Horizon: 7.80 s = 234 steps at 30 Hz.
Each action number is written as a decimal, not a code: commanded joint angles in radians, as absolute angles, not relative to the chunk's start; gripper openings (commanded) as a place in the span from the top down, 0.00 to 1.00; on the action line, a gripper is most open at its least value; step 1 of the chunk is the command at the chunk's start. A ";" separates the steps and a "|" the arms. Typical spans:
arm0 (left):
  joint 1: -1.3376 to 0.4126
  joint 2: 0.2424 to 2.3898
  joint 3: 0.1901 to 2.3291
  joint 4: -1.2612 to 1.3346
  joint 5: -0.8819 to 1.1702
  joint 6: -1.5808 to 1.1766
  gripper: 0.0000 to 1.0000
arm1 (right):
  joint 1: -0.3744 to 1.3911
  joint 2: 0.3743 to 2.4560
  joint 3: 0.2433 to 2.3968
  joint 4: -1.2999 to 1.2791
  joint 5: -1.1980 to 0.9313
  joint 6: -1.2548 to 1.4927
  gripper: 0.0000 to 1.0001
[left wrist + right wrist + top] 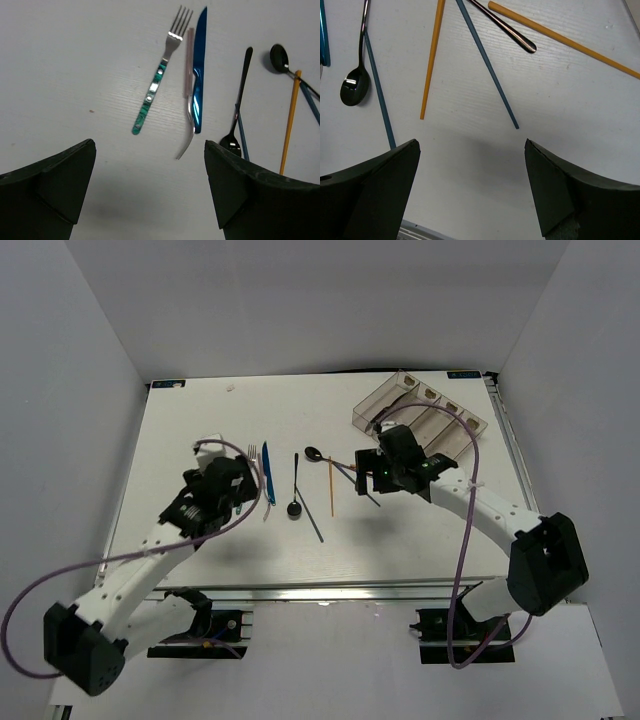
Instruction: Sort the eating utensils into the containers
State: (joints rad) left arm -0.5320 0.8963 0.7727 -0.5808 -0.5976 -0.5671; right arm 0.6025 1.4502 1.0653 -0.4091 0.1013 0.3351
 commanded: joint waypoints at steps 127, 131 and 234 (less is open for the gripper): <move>-0.472 1.706 1.100 -0.523 -0.046 -0.574 1.00 | 0.601 0.977 0.736 -0.307 -0.136 0.463 0.11; -0.477 1.669 1.075 -0.508 -0.043 -0.581 1.00 | 0.601 1.005 0.735 -0.253 -0.181 0.498 0.11; -0.718 1.333 1.209 -0.732 -0.413 -0.531 0.02 | 0.390 1.830 1.169 0.097 -0.344 0.881 1.00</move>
State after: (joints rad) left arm -0.7162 1.4548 1.2053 -0.6189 -0.2611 -0.5648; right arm 0.4530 1.7836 1.0611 0.1745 -0.3916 0.9218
